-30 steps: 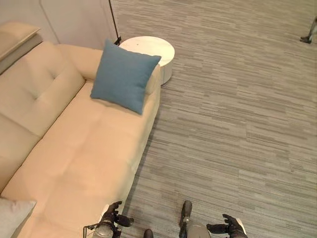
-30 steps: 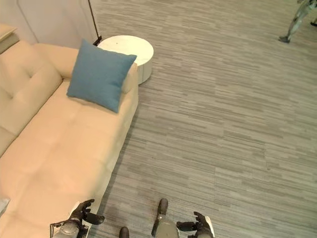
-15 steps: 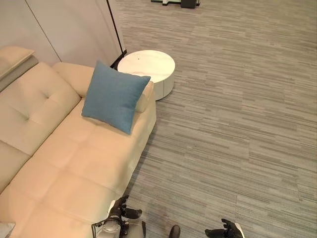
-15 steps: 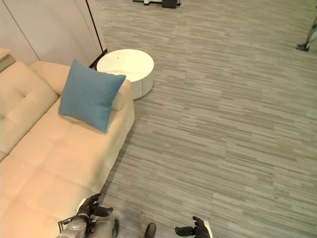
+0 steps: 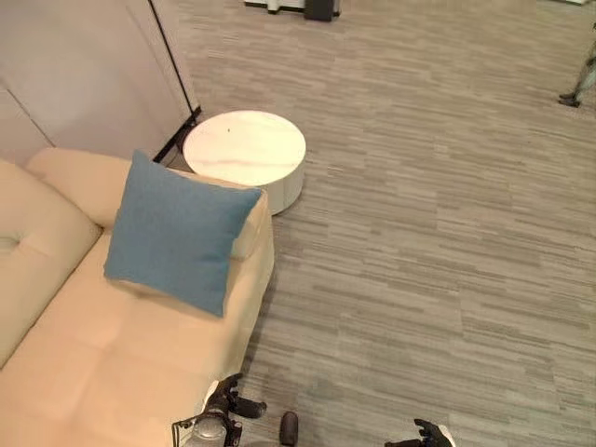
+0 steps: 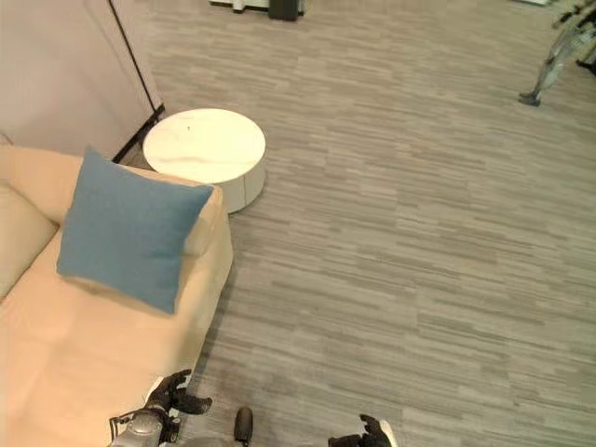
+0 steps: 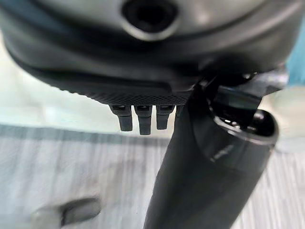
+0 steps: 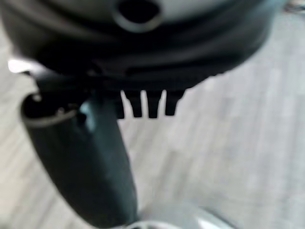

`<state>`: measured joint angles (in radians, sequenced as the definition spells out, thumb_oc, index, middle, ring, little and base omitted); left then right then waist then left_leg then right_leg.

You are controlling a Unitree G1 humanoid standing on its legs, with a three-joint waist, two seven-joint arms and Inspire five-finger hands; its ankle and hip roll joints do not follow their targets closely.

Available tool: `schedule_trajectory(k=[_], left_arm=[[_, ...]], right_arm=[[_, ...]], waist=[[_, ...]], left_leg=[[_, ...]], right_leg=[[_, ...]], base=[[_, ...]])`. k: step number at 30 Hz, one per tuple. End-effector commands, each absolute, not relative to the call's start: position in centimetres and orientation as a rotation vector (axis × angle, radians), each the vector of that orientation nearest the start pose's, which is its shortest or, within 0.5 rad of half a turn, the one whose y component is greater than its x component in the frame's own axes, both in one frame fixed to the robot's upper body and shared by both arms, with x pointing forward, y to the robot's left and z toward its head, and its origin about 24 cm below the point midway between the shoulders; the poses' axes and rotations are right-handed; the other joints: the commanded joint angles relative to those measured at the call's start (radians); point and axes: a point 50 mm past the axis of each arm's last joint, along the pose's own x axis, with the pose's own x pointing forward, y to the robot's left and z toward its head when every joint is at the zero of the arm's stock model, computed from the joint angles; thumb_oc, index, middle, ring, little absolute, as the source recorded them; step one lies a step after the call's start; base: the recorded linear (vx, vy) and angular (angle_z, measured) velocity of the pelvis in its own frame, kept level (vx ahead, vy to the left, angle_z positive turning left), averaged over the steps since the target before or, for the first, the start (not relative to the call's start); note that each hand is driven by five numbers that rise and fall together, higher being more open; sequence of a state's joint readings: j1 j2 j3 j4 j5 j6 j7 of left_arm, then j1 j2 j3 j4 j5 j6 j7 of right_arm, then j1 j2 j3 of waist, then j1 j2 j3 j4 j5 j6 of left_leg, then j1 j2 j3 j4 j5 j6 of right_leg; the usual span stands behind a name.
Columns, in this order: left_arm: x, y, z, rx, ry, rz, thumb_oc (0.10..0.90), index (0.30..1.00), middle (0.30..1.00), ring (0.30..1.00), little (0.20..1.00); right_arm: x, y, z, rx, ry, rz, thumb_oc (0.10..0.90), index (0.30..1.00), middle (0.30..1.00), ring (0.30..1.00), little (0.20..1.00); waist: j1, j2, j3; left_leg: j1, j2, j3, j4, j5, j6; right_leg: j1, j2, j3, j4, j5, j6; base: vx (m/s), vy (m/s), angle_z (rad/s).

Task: Pick up all the scattered cushions and arrange them neatly on the sofa.

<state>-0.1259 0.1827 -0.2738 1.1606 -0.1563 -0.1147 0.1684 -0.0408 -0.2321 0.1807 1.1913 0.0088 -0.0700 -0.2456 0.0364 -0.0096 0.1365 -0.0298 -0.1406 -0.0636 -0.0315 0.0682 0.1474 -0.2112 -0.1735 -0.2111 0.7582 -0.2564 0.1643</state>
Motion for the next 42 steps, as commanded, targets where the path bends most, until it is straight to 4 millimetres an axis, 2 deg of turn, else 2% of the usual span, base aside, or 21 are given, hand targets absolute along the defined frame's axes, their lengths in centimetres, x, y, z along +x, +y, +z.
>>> schedule_trajectory(k=[1, 3, 4, 5, 8, 10, 11, 13, 15, 17, 20, 22, 23, 25, 28, 29, 31, 33, 35, 39, 42], left_arm=[[16.2, 20.3, -13.8, 0.275, 0.872, 0.112, 0.800, 0.900, 0.900, 0.900, 0.900], [15.8, 20.5, -14.0, 0.283, 0.894, 0.119, 0.800, 0.900, 0.900, 0.900, 0.900], [15.5, 20.5, -14.2, 0.284, 0.906, 0.122, 0.800, 0.900, 0.900, 0.900, 0.900], [15.4, 20.5, -14.2, 0.278, 0.906, 0.104, 0.800, 0.900, 0.900, 0.900, 0.900], [14.5, 20.3, -14.6, 0.273, 0.929, 0.101, 0.800, 0.900, 0.900, 0.900, 0.900], [14.5, 19.7, -14.6, 0.264, 0.922, 0.095, 0.800, 0.900, 0.900, 0.900, 0.900], [14.5, 19.8, -14.6, 0.264, 0.922, 0.095, 0.800, 0.900, 0.900, 0.900, 0.900], [14.5, 19.7, -14.6, 0.255, 0.920, 0.092, 0.800, 0.900, 0.900, 0.900, 0.900], [14.2, 19.9, -14.7, 0.246, 0.933, 0.102, 0.800, 0.900, 0.900, 0.900, 0.900], [13.4, 20.0, -15.0, 0.240, 0.968, 0.111, 0.800, 0.900, 0.900, 0.900, 0.900], [13.0, 20.0, -15.2, 0.242, 0.982, 0.109, 0.800, 0.900, 0.900, 0.900, 0.900], [12.7, 20.1, -15.3, 0.250, 0.991, 0.106, 0.800, 0.900, 0.900, 0.900, 0.900], [12.8, 20.2, -15.2, 0.262, 0.984, 0.102, 0.800, 0.900, 0.900, 0.900, 0.900], [12.7, 20.2, -15.2, 0.253, 0.986, 0.106, 0.800, 0.900, 0.900, 0.900, 0.900], [12.5, 20.3, -15.3, 0.251, 0.997, 0.111, 0.800, 0.900, 0.900, 0.900, 0.900], [12.1, 20.5, -15.4, 0.250, 1.008, 0.122, 0.800, 0.900, 0.900, 0.900, 0.900], [11.8, 20.7, -15.5, 0.250, 1.018, 0.127, 0.800, 0.900, 0.900, 0.900, 0.900], [11.7, 20.8, -15.5, 0.259, 1.019, 0.126, 0.800, 0.900, 0.900, 0.900, 0.900], [12.4, 21.2, -15.1, 0.277, 0.990, 0.127, 0.800, 0.900, 0.900, 0.900, 0.900], [13.5, 21.3, -14.7, 0.282, 0.955, 0.124, 0.800, 0.900, 0.900, 0.900, 0.900], [14.4, 21.1, -14.4, 0.280, 0.920, 0.123, 0.800, 0.900, 0.900, 0.900, 0.900]], right_arm=[[12.6, -24.2, -14.5, -0.494, 1.004, -0.177, 0.800, 0.900, 0.900, 0.900, 0.900], [13.1, -24.0, -14.3, -0.491, 0.985, -0.160, 0.800, 0.900, 0.900, 0.900, 0.900], [13.0, -23.9, -14.4, -0.496, 0.989, -0.150, 0.800, 0.900, 0.900, 0.900, 0.900], [15.1, -25.0, -13.3, -0.504, 0.937, -0.180, 0.800, 0.900, 0.900, 0.900, 0.900], [14.3, -24.3, -13.7, -0.509, 0.932, -0.139, 0.800, 0.900, 0.900, 0.900, 0.900], [14.5, -23.6, -13.7, -0.498, 0.916, -0.132, 0.800, 0.900, 0.900, 0.900, 0.900], [14.5, -23.6, -13.7, -0.498, 0.916, -0.132, 0.800, 0.900, 0.900, 0.900, 0.900], [15.0, -24.0, -13.4, -0.494, 0.899, -0.148, 0.800, 0.900, 0.900, 0.900, 0.900], [15.1, -24.7, -13.3, -0.496, 0.898, -0.168, 0.800, 0.900, 0.900, 0.900, 0.900], [14.4, -25.2, -13.4, -0.494, 0.924, -0.191, 0.800, 0.900, 0.900, 0.900, 0.900], [14.1, -25.3, -13.5, -0.489, 0.932, -0.195, 0.800, 0.900, 0.900, 0.900, 0.900], [13.6, -25.3, -13.7, -0.478, 0.944, -0.207, 0.800, 0.900, 0.900, 0.900, 0.900], [13.5, -25.2, -13.8, -0.468, 0.949, -0.220, 0.800, 0.900, 0.900, 0.900, 0.900], [12.9, -24.8, -14.1, -0.448, 0.971, -0.219, 0.800, 0.900, 0.900, 0.900, 0.900], [12.7, -24.6, -14.2, -0.447, 0.978, -0.214, 0.800, 0.900, 0.900, 0.900, 0.900], [12.3, -24.4, -14.5, -0.448, 0.995, -0.205, 0.800, 0.900, 0.900, 0.900, 0.900], [11.6, -24.2, -14.8, -0.442, 1.014, -0.199, 0.800, 0.900, 0.900, 0.900, 0.900], [11.4, -24.0, -14.9, -0.434, 1.026, -0.193, 0.800, 0.900, 0.900, 0.900, 0.900], [11.3, -23.8, -15.0, -0.431, 1.033, -0.182, 0.800, 0.900, 0.900, 0.900, 0.900], [11.7, -23.4, -15.0, -0.408, 1.019, -0.183, 0.800, 0.900, 0.900, 0.900, 0.900], [12.4, -23.0, -14.9, -0.401, 0.999, -0.177, 0.800, 0.900, 0.900, 0.900, 0.900]], waist=[[0.003, 0.023, 0.006], [-0.024, 0.007, 0.006], [-0.030, 0.007, 0.009], [-0.020, 0.001, 0.005], [-0.019, -0.013, 0.003], [-0.007, -0.028, 0.010], [-0.008, -0.028, 0.009], [0.009, -0.040, 0.033], [0.024, -0.050, 0.044], [0.038, -0.057, 0.045], [0.039, -0.059, 0.042], [0.044, -0.041, 0.031], [0.039, -0.030, 0.020], [0.036, -0.024, 0.007], [0.034, -0.024, 0.000], [0.042, -0.034, -0.015], [0.046, -0.048, -0.034], [0.046, -0.046, -0.046], [0.025, -0.041, -0.035], [0.008, -0.024, -0.023], [-0.001, -0.017, -0.015]], left_leg=[[-0.024, 0.065, -0.005, 0.093, -0.144, -0.080], [0.024, 0.054, -0.056, 0.085, -0.181, -0.102], [0.039, 0.058, -0.062, 0.087, -0.191, -0.106], [0.048, 0.058, -0.070, 0.097, -0.205, -0.111], [0.050, 0.066, -0.080, 0.122, -0.220, -0.128], [-0.009, 0.087, -0.069, 0.247, -0.177, -0.172], [-0.013, 0.087, -0.070, 0.252, -0.179, -0.172], [-0.115, 0.102, -0.028, 0.409, -0.132, -0.186], [-0.162, 0.121, 0.025, 0.485, -0.128, -0.182], [-0.198, 0.141, 0.085, 0.421, -0.145, -0.174], [-0.204, 0.137, 0.093, 0.376, -0.149, -0.173], [-0.220, 0.142, 0.162, 0.219, -0.076, -0.177], [-0.231, 0.154, 0.245, 0.157, -0.039, -0.199], [-0.200, 0.162, 0.312, 0.121, -0.035, -0.191], [-0.187, 0.157, 0.307, 0.112, -0.040, -0.181], [-0.176, 0.138, 0.272, 0.124, -0.054, -0.170], [-0.149, 0.124, 0.272, 0.127, -0.081, -0.149], [-0.123, 0.115, 0.270, 0.107, -0.083, -0.119], [-0.067, 0.098, 0.240, 0.080, -0.103, -0.091], [-0.030, 0.104, 0.186, 0.056, -0.107, -0.092], [-0.017, 0.108, 0.120, 0.044, -0.104, -0.104]], right_leg=[[0.028, 0.037, 0.016, -0.298, 0.245, -0.028], [0.000, 0.072, 0.115, -0.579, 0.250, -0.031], [-0.010, 0.085, 0.131, -0.578, 0.261, -0.031], [0.005, 0.077, 0.120, -0.601, 0.263, -0.029], [0.044, 0.086, 0.125, -0.645, 0.254, -0.045], [0.103, 0.087, 0.078, -0.677, 0.235, -0.072], [0.102, 0.087, 0.076, -0.678, 0.235, -0.072], [0.131, 0.082, 0.049, -0.691, 0.226, -0.098], [0.167, 0.083, 0.019, -0.716, 0.214, -0.109], [0.205, 0.083, -0.019, -0.731, 0.190, -0.111], [0.219, 0.084, -0.030, -0.738, 0.182, -0.108], [0.259, 0.113, -0.068, -0.749, 0.156, -0.105], [0.289, 0.129, -0.093, -0.749, 0.125, -0.100], [0.314, 0.130, -0.123, -0.723, 0.105, -0.097], [0.321, 0.127, -0.128, -0.711, 0.097, -0.093], [0.333, 0.116, -0.127, -0.685, 0.083, -0.085], [0.341, 0.095, -0.131, -0.649, 0.079, -0.067], [0.301, 0.065, -0.145, -0.542, 0.120, -0.050], [0.206, 0.014, -0.134, -0.317, 0.247, 0.005], [0.132, 0.024, -0.077, -0.252, 0.227, -0.012], [0.101, 0.042, -0.027, -0.371, 0.183, -0.040]], base=[[0.32, -0.147, 0.27], [0.43, -0.252, 0.38], [0.36, -0.241, 0.42], [0.24, -0.193, 0.37], [0.17, -0.208, 0.48], [0.11, -0.223, 0.48], [0.02, -0.125, 0.50], [0.03, -0.175, 0.64], [0.11, -0.207, 0.43], [0.20, -0.146, 0.36], [0.16, -0.055, 0.56], [0.33, -0.042, 0.68], [0.42, 0.016, 0.73], [0.36, 0.073, 0.64], [0.13, 0.061, 0.12], [0.24, 0.107, -0.16], [0.24, 0.142, 0.02], [0.14, 0.168, 0.34], [0.17, 0.179, 0.28], [0.10, 0.026, 0.72], [0.11, -0.100, 0.69]])
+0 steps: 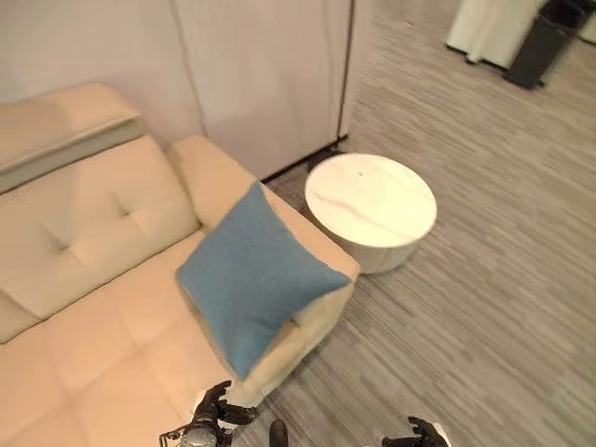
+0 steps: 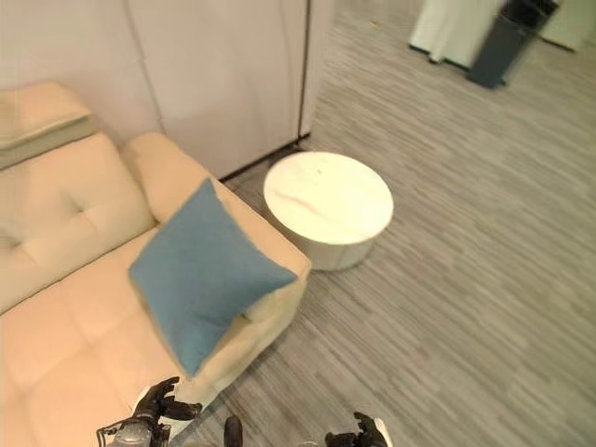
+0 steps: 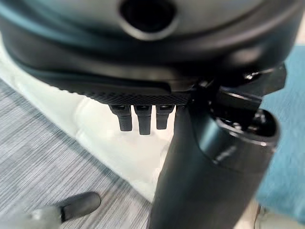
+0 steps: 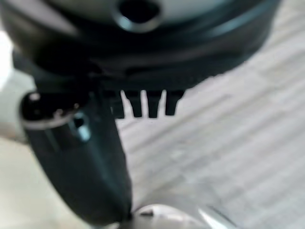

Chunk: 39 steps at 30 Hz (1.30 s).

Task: Pick up all the scattered cushions and arrange them neatly on the sofa.

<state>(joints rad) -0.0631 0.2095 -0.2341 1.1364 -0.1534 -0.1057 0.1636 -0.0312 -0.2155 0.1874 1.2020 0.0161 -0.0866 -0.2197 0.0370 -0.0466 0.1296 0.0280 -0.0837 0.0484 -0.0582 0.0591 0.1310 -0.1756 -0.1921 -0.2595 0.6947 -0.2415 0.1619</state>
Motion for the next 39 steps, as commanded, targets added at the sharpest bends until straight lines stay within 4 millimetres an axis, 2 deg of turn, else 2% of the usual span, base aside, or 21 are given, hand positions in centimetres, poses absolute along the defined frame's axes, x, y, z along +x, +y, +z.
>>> schedule_trajectory(k=[1, 2, 3, 4, 5, 8, 14, 16, 17, 18, 20, 22, 23, 24, 25, 27, 31, 33, 35, 37, 39], left_arm=[[14.4, 22.2, -14.2, 0.319, 0.917, 0.115, 0.800, 0.900, 0.900, 0.900, 0.900], [14.4, 22.2, -14.2, 0.319, 0.917, 0.115, 0.800, 0.900, 0.900, 0.900, 0.900], [15.0, 22.0, -14.0, 0.317, 0.908, 0.091, 0.800, 0.900, 0.900, 0.900, 0.900], [15.0, 21.9, -14.1, 0.339, 0.911, 0.083, 0.800, 0.900, 0.900, 0.900, 0.900], [14.7, 22.1, -14.2, 0.344, 0.931, 0.083, 0.800, 0.900, 0.900, 0.900, 0.900], [13.3, 22.2, -14.9, 0.337, 0.989, 0.079, 0.800, 0.900, 0.900, 0.900, 0.900], [13.3, 21.7, -15.0, 0.308, 0.991, 0.094, 0.800, 0.900, 0.900, 0.900, 0.900], [13.7, 21.4, -14.9, 0.293, 0.975, 0.106, 0.800, 0.900, 0.900, 0.900, 0.900], [13.7, 21.4, -14.9, 0.293, 0.975, 0.107, 0.800, 0.900, 0.900, 0.900, 0.900], [14.0, 21.2, -14.7, 0.288, 0.962, 0.116, 0.800, 0.900, 0.900, 0.900, 0.900], [14.1, 21.0, -14.7, 0.289, 0.956, 0.115, 0.800, 0.900, 0.900, 0.900, 0.900], [13.5, 21.0, -14.9, 0.320, 0.959, 0.098, 0.800, 0.900, 0.900, 0.900, 0.900], [13.6, 21.3, -14.8, 0.304, 0.960, 0.117, 0.800, 0.900, 0.900, 0.900, 0.900], [14.2, 21.3, -14.5, 0.300, 0.934, 0.132, 0.800, 0.900, 0.900, 0.900, 0.900], [13.8, 22.0, -14.5, 0.283, 0.942, 0.165, 0.800, 0.900, 0.900, 0.900, 0.900], [13.8, 22.5, -14.3, 0.291, 0.937, 0.176, 0.800, 0.900, 0.900, 0.900, 0.900], [13.5, 24.9, -13.7, 0.305, 0.919, 0.242, 0.800, 0.900, 0.900, 0.900, 0.900], [13.5, 25.0, -13.6, 0.303, 0.917, 0.245, 0.800, 0.900, 0.900, 0.900, 0.900], [13.2, 25.0, -13.6, 0.289, 0.911, 0.252, 0.800, 0.900, 0.900, 0.900, 0.900], [13.0, 24.9, -13.7, 0.278, 0.918, 0.254, 0.800, 0.900, 0.900, 0.900, 0.900], [12.6, 24.6, -13.9, 0.258, 0.924, 0.257, 0.800, 0.900, 0.900, 0.900, 0.900]], right_arm=[[17.5, -25.2, -11.4, -0.224, 0.772, -0.162, 0.800, 0.900, 0.900, 0.900, 0.900], [17.5, -25.3, -11.4, -0.224, 0.772, -0.162, 0.800, 0.900, 0.900, 0.900, 0.900], [16.7, -26.6, -11.8, -0.416, 0.838, -0.188, 0.800, 0.900, 0.900, 0.900, 0.900], [16.6, -27.8, -11.5, -0.472, 0.837, -0.228, 0.800, 0.900, 0.900, 0.900, 0.900], [17.0, -28.6, -11.1, -0.485, 0.840, -0.267, 0.800, 0.900, 0.900, 0.900, 0.900], [16.2, -28.8, -11.4, -0.494, 0.859, -0.251, 0.800, 0.900, 0.900, 0.900, 0.900], [15.6, -27.7, -12.1, -0.529, 0.876, -0.198, 0.800, 0.900, 0.900, 0.900, 0.900], [15.4, -27.3, -12.2, -0.544, 0.870, -0.193, 0.800, 0.900, 0.900, 0.900, 0.900], [15.4, -27.3, -12.2, -0.544, 0.870, -0.193, 0.800, 0.900, 0.900, 0.900, 0.900], [15.0, -27.1, -12.4, -0.559, 0.876, -0.193, 0.800, 0.900, 0.900, 0.900, 0.900], [14.6, -27.0, -12.6, -0.577, 0.884, -0.189, 0.800, 0.900, 0.900, 0.900, 0.900], [18.1, -25.6, -11.3, -0.643, 0.752, -0.160, 0.800, 0.900, 0.900, 0.900, 0.900], [15.9, -27.1, -12.4, -0.561, 0.923, -0.221, 0.800, 0.900, 0.900, 0.900, 0.900], [14.7, -27.1, -12.7, -0.570, 0.903, -0.227, 0.800, 0.900, 0.900, 0.900, 0.900], [12.4, -29.5, -12.9, -0.531, 1.017, -0.329, 0.800, 0.900, 0.900, 0.900, 0.900], [12.6, -30.5, -12.4, -0.552, 0.998, -0.350, 0.800, 0.900, 0.900, 0.900, 0.900], [14.6, -37.1, -7.6, -0.624, 0.873, -0.530, 0.800, 0.900, 0.900, 0.900, 0.900], [15.1, -38.0, -6.6, -0.641, 0.845, -0.556, 0.800, 0.900, 0.900, 0.900, 0.900], [17.3, -40.4, -2.8, -0.680, 0.705, -0.642, 0.800, 0.900, 0.900, 0.900, 0.900], [18.0, -40.9, -1.6, -0.682, 0.652, -0.661, 0.800, 0.900, 0.900, 0.900, 0.900], [19.8, -41.0, 0.8, -0.660, 0.511, -0.691, 0.800, 0.900, 0.900, 0.900, 0.900]], waist=[[-0.008, 0.008, -0.005], [-0.008, 0.009, -0.006], [-0.013, 0.002, -0.001], [-0.019, -0.001, 0.006], [-0.015, -0.009, 0.009], [-0.016, -0.020, -0.013], [-0.015, -0.023, -0.011], [-0.021, -0.029, 0.008], [-0.021, -0.029, 0.008], [-0.032, -0.030, 0.013], [-0.036, -0.029, 0.011], [-0.017, -0.024, -0.004], [-0.022, -0.031, -0.017], [-0.028, -0.038, -0.029], [-0.038, -0.052, -0.043], [-0.041, -0.057, -0.049], [-0.039, -0.073, -0.061], [-0.038, -0.073, -0.063], [-0.039, -0.074, -0.068], [-0.039, -0.072, -0.070], [-0.041, -0.069, -0.074]], left_leg=[[-0.065, 0.034, -0.053, 0.071, -0.093, -0.098], [-0.066, 0.035, -0.053, 0.071, -0.093, -0.098], [-0.066, 0.024, -0.087, 0.072, -0.090, -0.103], [-0.065, 0.015, -0.116, 0.070, -0.087, -0.107], [-0.068, 0.008, -0.137, 0.069, -0.088, -0.118], [-0.072, 0.008, -0.149, 0.060, -0.090, -0.131], [-0.103, 0.014, -0.161, 0.093, -0.094, -0.157], [-0.148, 0.027, -0.103, 0.163, -0.099, -0.169], [-0.150, 0.027, -0.103, 0.166, -0.100, -0.169], [-0.156, 0.060, -0.012, 0.177, -0.107, -0.161], [-0.148, 0.075, 0.019, 0.169, -0.110, -0.155], [-0.139, 0.074, 0.011, 0.154, -0.110, -0.154], [-0.125, 0.076, 0.013, 0.138, -0.111, -0.155], [-0.115, 0.075, 0.011, 0.121, -0.108, -0.151], [-0.096, 0.074, 0.006, 0.096, -0.106, -0.147], [-0.089, 0.076, 0.007, 0.083, -0.102, -0.148], [-0.062, 0.075, 0.015, 0.043, -0.098, -0.148], [-0.059, 0.074, 0.017, 0.040, -0.099, -0.148], [-0.050, 0.073, 0.020, 0.034, -0.102, -0.148], [-0.045, 0.073, 0.022, 0.032, -0.104, -0.147], [-0.036, 0.071, 0.024, 0.028, -0.109, -0.147]], right_leg=[[0.046, 0.104, 0.123, -0.429, 0.171, -0.039], [0.046, 0.104, 0.122, -0.432, 0.174, -0.040], [0.035, 0.126, 0.176, -0.478, 0.186, -0.036], [0.018, 0.143, 0.221, -0.508, 0.207, -0.033], [0.027, 0.143, 0.226, -0.547, 0.223, -0.032], [0.090, 0.135, 0.205, -0.640, 0.229, -0.040], [0.138, 0.140, 0.155, -0.710, 0.233, -0.059], [0.153, 0.127, 0.116, -0.720, 0.227, -0.068], [0.153, 0.127, 0.115, -0.720, 0.227, -0.068], [0.159, 0.120, 0.087, -0.719, 0.220, -0.073], [0.164, 0.122, 0.075, -0.720, 0.215, -0.075], [0.176, 0.120, 0.054, -0.720, 0.210, -0.075], [0.185, 0.124, 0.053, -0.723, 0.207, -0.075], [0.186, 0.127, 0.055, -0.727, 0.208, -0.074], [0.190, 0.129, 0.063, -0.729, 0.211, -0.070], [0.189, 0.130, 0.063, -0.730, 0.212, -0.068], [0.187, 0.130, 0.079, -0.725, 0.218, -0.056], [0.188, 0.130, 0.081, -0.724, 0.216, -0.055], [0.191, 0.126, 0.082, -0.721, 0.215, -0.051], [0.193, 0.126, 0.083, -0.722, 0.215, -0.049], [0.197, 0.126, 0.084, -0.724, 0.214, -0.047]], base=[[0.10, -0.114, 0.85], [0.12, -0.143, 1.05], [0.03, -0.104, 0.80], [0.05, -0.192, 1.18], [0.02, -0.138, 1.34], [0.05, -0.147, 0.90], [0.02, -0.130, 0.41], [-0.05, -0.054, 0.65], [-0.06, -0.018, 0.52], [-0.03, -0.006, 0.59], [0.00, 0.000, 0.64], [0.10, 0.008, 0.46], [0.13, 0.007, 0.30], [0.14, 0.002, 0.27], [0.11, 0.012, 0.39], [0.04, 0.016, 0.40], [0.03, 0.058, -0.20], [0.03, 0.046, -0.18], [0.05, 0.085, -0.05], [0.03, 0.053, -0.02], [0.05, 0.054, 0.01]])
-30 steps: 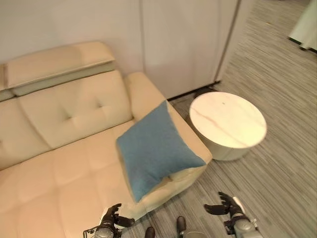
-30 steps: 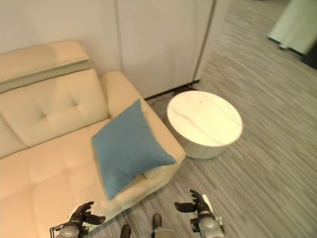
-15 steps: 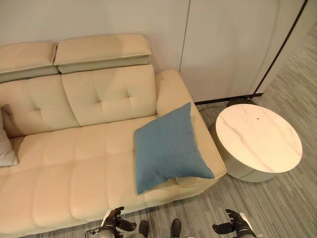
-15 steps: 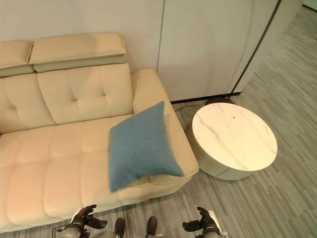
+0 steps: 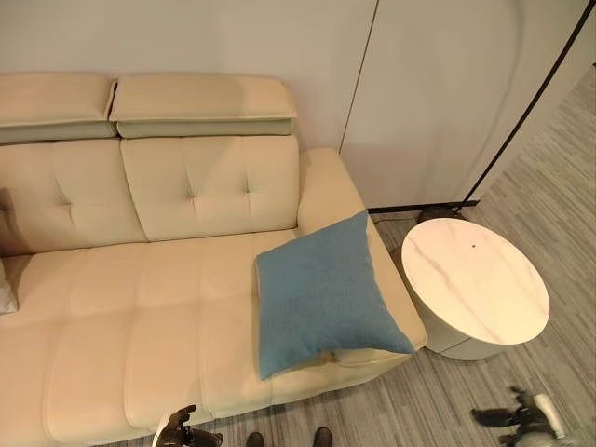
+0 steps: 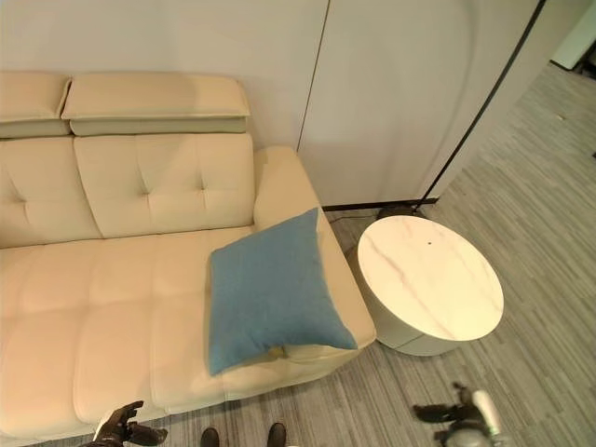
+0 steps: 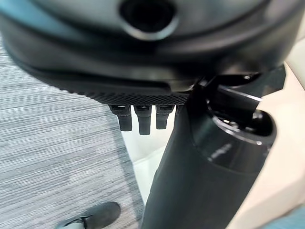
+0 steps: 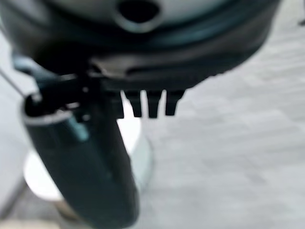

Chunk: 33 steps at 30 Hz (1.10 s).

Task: Pick up all the scattered cushions and arrange them neatly on the sofa.

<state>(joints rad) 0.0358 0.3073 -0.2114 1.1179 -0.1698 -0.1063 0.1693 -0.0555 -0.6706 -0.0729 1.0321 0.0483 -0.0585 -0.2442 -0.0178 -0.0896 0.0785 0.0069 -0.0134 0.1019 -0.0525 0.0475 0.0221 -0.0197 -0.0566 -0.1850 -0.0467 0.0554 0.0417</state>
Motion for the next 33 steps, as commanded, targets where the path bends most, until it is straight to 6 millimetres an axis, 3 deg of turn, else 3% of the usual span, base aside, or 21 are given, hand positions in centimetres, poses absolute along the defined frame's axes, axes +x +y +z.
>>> schedule_trajectory(k=[1, 4, 8, 13, 16, 20, 27, 33], left_arm=[[12.3, 24.4, -14.0, 0.239, 0.926, 0.263, 0.800, 0.900, 0.900, 0.900, 0.900], [12.1, 24.4, -14.0, 0.230, 0.929, 0.264, 0.800, 0.900, 0.900, 0.900, 0.900], [12.7, 23.9, -13.8, 0.210, 0.896, 0.244, 0.800, 0.900, 0.900, 0.900, 0.900], [13.0, 23.4, -13.6, 0.201, 0.878, 0.221, 0.800, 0.900, 0.900, 0.900, 0.900], [13.2, 22.9, -13.6, 0.188, 0.871, 0.211, 0.800, 0.900, 0.900, 0.900, 0.900], [13.5, 22.8, -13.5, 0.171, 0.856, 0.216, 0.800, 0.900, 0.900, 0.900, 0.900], [14.2, 22.7, -13.1, 0.125, 0.820, 0.247, 0.800, 0.900, 0.900, 0.900, 0.900], [16.5, 22.2, -11.9, 0.105, 0.730, 0.245, 0.800, 0.900, 0.900, 0.900, 0.900]], right_arm=[[21.2, -40.5, 2.4, -0.595, 0.385, -0.720, 0.800, 0.900, 0.900, 0.900, 0.900], [21.9, -40.2, 3.3, -0.513, 0.306, -0.751, 0.800, 0.900, 0.900, 0.900, 0.900], [24.7, -38.0, 5.7, -0.310, 0.094, -0.740, 0.800, 0.900, 0.900, 0.900, 0.900], [26.5, -35.9, 6.2, -0.187, 0.014, -0.695, 0.800, 0.900, 0.900, 0.900, 0.900], [28.2, -33.4, 5.9, -0.035, -0.024, -0.642, 0.800, 0.900, 0.900, 0.900, 0.900], [29.5, -31.2, 5.2, 0.033, -0.003, -0.563, 0.800, 0.900, 0.900, 0.900, 0.900], [30.4, -28.3, 4.0, 0.041, 0.046, -0.447, 0.800, 0.900, 0.900, 0.900, 0.900], [31.0, -24.7, 3.2, 0.040, 0.068, -0.303, 0.800, 0.900, 0.900, 0.900, 0.900]], waist=[[0.014, -0.022, -0.024], [0.019, -0.018, -0.024], [0.034, -0.004, -0.023], [0.047, 0.004, -0.019], [0.064, 0.013, -0.009], [0.078, 0.018, 0.007], [0.093, 0.016, 0.032], [0.095, 0.008, 0.054]], left_leg=[[-0.008, 0.000, -0.030, 0.016, -0.100, -0.037], [-0.003, -0.003, -0.031, 0.011, -0.100, -0.038], [0.000, -0.005, -0.037, -0.001, -0.100, -0.041], [-0.001, -0.007, -0.042, -0.009, -0.096, -0.044], [-0.006, -0.008, -0.049, -0.016, -0.090, -0.045], [-0.022, -0.008, -0.053, -0.014, -0.084, -0.047], [-0.055, -0.006, -0.063, -0.006, -0.077, -0.048], [-0.086, -0.001, -0.067, -0.006, -0.067, -0.050]], right_leg=[[0.041, -0.010, 0.011, 0.016, -0.083, 0.076], [0.044, -0.011, 0.010, 0.013, -0.083, 0.078], [0.042, -0.014, 0.005, 0.006, -0.085, 0.080], [0.041, -0.015, -0.003, -0.003, -0.084, 0.079], [0.039, -0.016, -0.010, -0.012, -0.080, 0.079], [0.027, -0.016, -0.015, -0.020, -0.073, 0.079], [0.003, -0.012, -0.015, -0.027, -0.066, 0.076], [-0.030, -0.008, -0.012, -0.031, -0.060, 0.074]], base=[[0.05, 0.050, 0.00], [0.04, 0.035, -0.04], [0.03, 0.022, 0.02], [0.01, 0.005, 0.02], [0.03, 0.016, 0.02], [0.00, 0.012, 0.09], [0.00, -0.001, 0.05], [0.00, 0.000, 0.00]])
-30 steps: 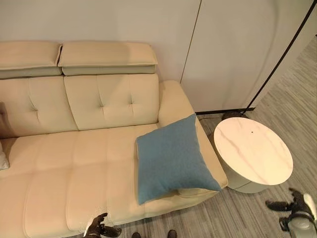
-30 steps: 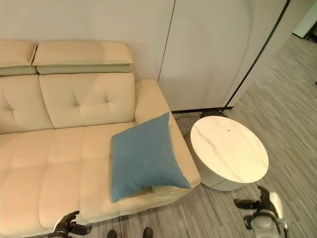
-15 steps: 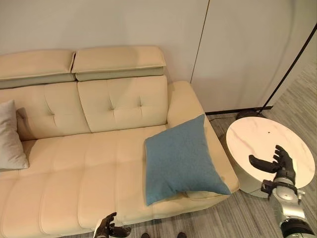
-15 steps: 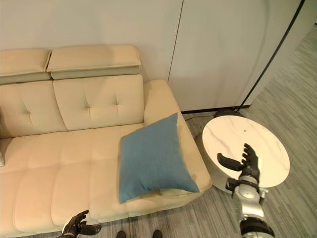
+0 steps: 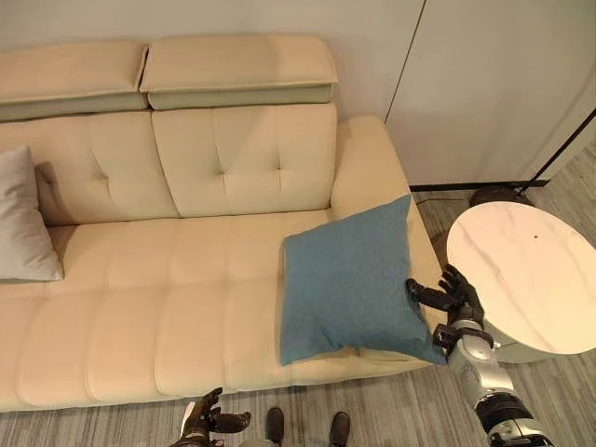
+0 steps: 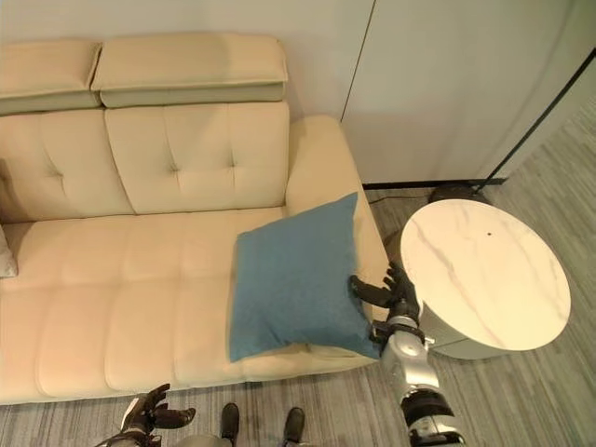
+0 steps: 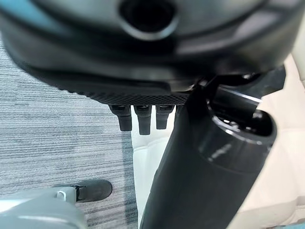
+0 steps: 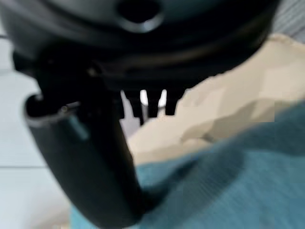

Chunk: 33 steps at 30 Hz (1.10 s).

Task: Pick up all the scattered cushions and arrange them neatly on the sofa.

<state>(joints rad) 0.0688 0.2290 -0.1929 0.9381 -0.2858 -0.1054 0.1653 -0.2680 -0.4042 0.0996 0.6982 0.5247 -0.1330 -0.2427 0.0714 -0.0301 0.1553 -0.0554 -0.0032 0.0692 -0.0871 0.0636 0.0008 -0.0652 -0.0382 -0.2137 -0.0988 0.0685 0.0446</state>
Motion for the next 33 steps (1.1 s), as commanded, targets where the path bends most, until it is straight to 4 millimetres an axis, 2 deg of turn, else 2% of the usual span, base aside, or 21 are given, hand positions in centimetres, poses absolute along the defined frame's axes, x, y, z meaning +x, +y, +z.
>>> schedule_trajectory(k=[1, 3, 5, 6, 9, 13, 14, 17, 27, 33], left_arm=[[16.5, 22.2, -11.9, 0.105, 0.730, 0.245, 0.800, 0.900, 0.900, 0.900, 0.900], [18.3, 21.8, -10.8, 0.082, 0.660, 0.250, 0.800, 0.900, 0.900, 0.900, 0.900], [18.7, 21.8, -10.6, 0.078, 0.643, 0.251, 0.800, 0.900, 0.900, 0.900, 0.900], [19.8, 21.6, -9.8, 0.061, 0.594, 0.256, 0.800, 0.900, 0.900, 0.900, 0.900], [21.0, 21.3, -8.9, 0.038, 0.539, 0.260, 0.800, 0.900, 0.900, 0.900, 0.900], [24.8, 20.3, -5.4, -0.012, 0.364, 0.246, 0.800, 0.900, 0.900, 0.900, 0.900], [24.8, 20.3, -5.4, -0.012, 0.364, 0.246, 0.800, 0.900, 0.900, 0.900, 0.900], [27.1, 19.6, -3.1, -0.017, 0.266, 0.217, 0.800, 0.900, 0.900, 0.900, 0.900], [30.8, 18.2, 0.6, -0.006, 0.141, 0.173, 0.800, 0.900, 0.900, 0.900, 0.900], [31.8, 16.1, 1.1, -0.041, 0.140, 0.118, 0.800, 0.900, 0.900, 0.900, 0.900]], right_arm=[[31.0, -24.7, 3.2, 0.040, 0.068, -0.303, 0.800, 0.900, 0.900, 0.900, 0.900], [31.3, -22.3, 2.9, 0.039, 0.077, -0.207, 0.800, 0.900, 0.900, 0.900, 0.900], [31.3, -21.9, 3.0, 0.041, 0.075, -0.192, 0.800, 0.900, 0.900, 0.900, 0.900], [31.3, -20.8, 2.9, 0.036, 0.076, -0.147, 0.800, 0.900, 0.900, 0.900, 0.900], [31.3, -20.0, 2.9, 0.031, 0.070, -0.112, 0.800, 0.900, 0.900, 0.900, 0.900], [31.3, -18.5, 3.6, 0.010, 0.034, -0.041, 0.800, 0.900, 0.900, 0.900, 0.900], [31.3, -18.5, 3.6, 0.010, 0.034, -0.041, 0.800, 0.900, 0.900, 0.900, 0.900], [31.1, -17.9, 3.8, 0.011, 0.019, -0.015, 0.800, 0.900, 0.900, 0.900, 0.900], [31.7, -16.7, 5.0, 0.009, -0.026, 0.021, 0.800, 0.900, 0.900, 0.900, 0.900], [32.1, -15.8, 5.7, 0.041, -0.054, 0.027, 0.800, 0.900, 0.900, 0.900, 0.900]], waist=[[0.006, -0.051, -0.023], [0.002, -0.054, -0.015], [0.001, -0.055, -0.014], [-0.001, -0.055, -0.008], [-0.004, -0.057, -0.005], [-0.020, -0.069, 0.005], [-0.020, -0.069, 0.005], [-0.035, -0.083, 0.015], [-0.072, -0.134, 0.038], [-0.085, -0.149, 0.046]], left_leg=[[-0.024, -0.011, -0.034, 0.029, -0.083, -0.029], [-0.035, -0.009, -0.032, 0.030, -0.082, -0.029], [-0.037, -0.009, -0.033, 0.030, -0.083, -0.029], [-0.041, -0.009, -0.030, 0.031, -0.084, -0.029], [-0.042, -0.007, -0.029, 0.032, -0.085, -0.029], [-0.062, -0.004, -0.027, 0.034, -0.083, -0.029], [-0.062, -0.004, -0.027, 0.034, -0.083, -0.029], [-0.086, 0.001, -0.023, 0.035, -0.080, -0.029], [-0.162, 0.009, -0.010, 0.057, -0.077, -0.027], [-0.180, 0.008, -0.005, 0.050, -0.069, -0.028]], right_leg=[[0.015, -0.027, 0.016, 0.021, -0.073, 0.071], [0.000, -0.024, 0.022, 0.020, -0.070, 0.070], [-0.001, -0.023, 0.024, 0.019, -0.069, 0.069], [-0.005, -0.022, 0.027, 0.019, -0.068, 0.068], [-0.010, -0.021, 0.031, 0.019, -0.067, 0.068], [-0.034, -0.017, 0.037, 0.020, -0.061, 0.070], [-0.034, -0.017, 0.037, 0.020, -0.061, 0.070], [-0.063, -0.014, 0.042, 0.022, -0.053, 0.071], [-0.139, -0.007, 0.068, 0.027, -0.024, 0.077], [-0.163, -0.006, 0.069, 0.026, -0.014, 0.080]], base=[[0.00, 0.000, 0.00], [0.01, -0.004, -0.04], [0.01, -0.001, -0.07], [0.01, 0.000, -0.05], [0.00, 0.001, -0.05], [-0.01, -0.004, -0.13], [-0.02, -0.006, -0.06], [-0.02, 0.002, -0.06], [-0.02, 0.001, -0.09], [0.00, 0.016, -0.07]])
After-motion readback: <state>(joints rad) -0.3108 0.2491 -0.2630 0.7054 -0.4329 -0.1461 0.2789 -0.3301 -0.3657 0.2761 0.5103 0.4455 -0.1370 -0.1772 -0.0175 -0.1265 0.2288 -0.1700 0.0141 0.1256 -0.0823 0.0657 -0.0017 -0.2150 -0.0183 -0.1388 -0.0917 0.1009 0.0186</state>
